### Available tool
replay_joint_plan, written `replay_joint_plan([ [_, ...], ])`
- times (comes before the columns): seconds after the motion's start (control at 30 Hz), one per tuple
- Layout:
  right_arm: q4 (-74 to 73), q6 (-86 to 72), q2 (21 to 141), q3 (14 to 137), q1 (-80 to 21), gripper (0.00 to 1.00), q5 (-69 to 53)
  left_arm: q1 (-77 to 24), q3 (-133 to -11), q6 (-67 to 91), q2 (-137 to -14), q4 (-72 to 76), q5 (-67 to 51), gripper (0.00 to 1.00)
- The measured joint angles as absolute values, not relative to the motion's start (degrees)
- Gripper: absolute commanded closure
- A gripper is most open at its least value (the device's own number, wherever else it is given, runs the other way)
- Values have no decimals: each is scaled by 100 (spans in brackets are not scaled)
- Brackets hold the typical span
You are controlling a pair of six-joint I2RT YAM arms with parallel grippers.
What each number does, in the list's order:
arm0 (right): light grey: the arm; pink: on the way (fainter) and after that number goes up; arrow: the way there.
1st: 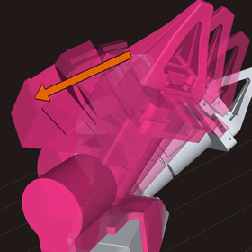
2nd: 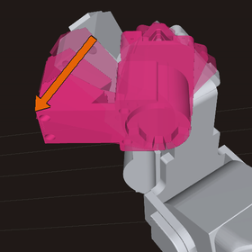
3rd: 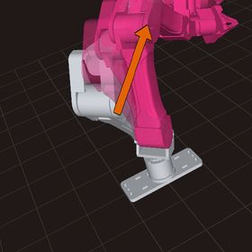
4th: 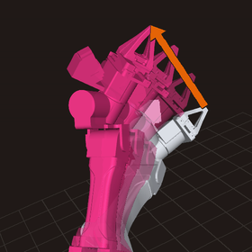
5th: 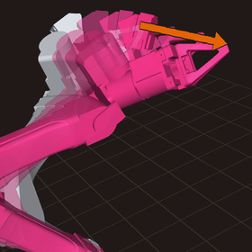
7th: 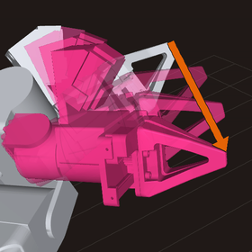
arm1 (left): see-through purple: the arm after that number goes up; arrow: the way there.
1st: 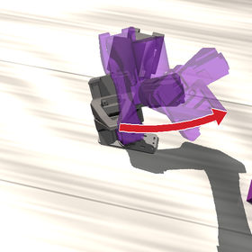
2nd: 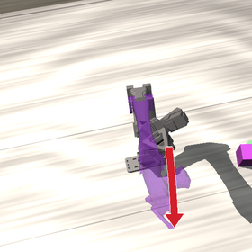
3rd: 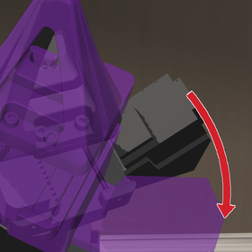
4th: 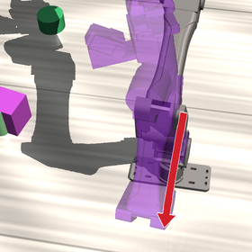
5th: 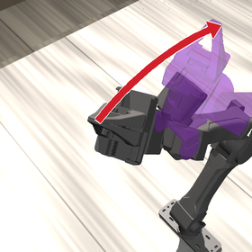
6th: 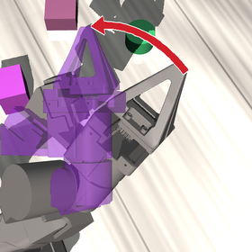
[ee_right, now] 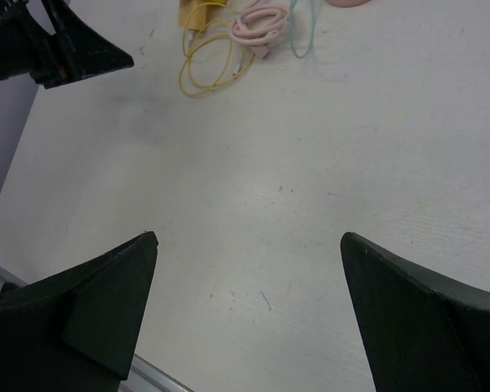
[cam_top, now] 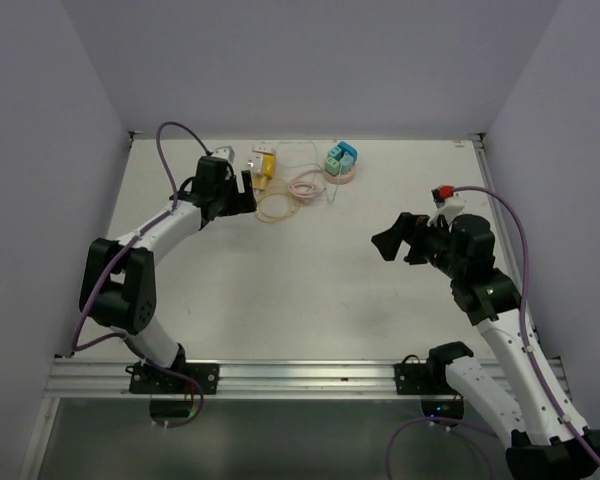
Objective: Pull the plug off the socket
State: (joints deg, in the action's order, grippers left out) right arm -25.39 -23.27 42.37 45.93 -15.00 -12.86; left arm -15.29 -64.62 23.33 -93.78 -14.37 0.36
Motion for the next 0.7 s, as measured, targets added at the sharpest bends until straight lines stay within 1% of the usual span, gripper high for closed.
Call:
replay_joint_plan([
  [0.2,-2477,-2283,4222,4558,-1518,1,-1354,-1529,-6661,2340,-9887,-202,252,10],
  [0.37,-2460,-2279,4230,4547,-1566,1,-1450,-1544,-7216,2220,-10453,681,379,7],
  [0.7,-2436,-2283,4342,4547,-1577,1,-1586,-1688,-8694,1680,-11952,1015,655,7],
])
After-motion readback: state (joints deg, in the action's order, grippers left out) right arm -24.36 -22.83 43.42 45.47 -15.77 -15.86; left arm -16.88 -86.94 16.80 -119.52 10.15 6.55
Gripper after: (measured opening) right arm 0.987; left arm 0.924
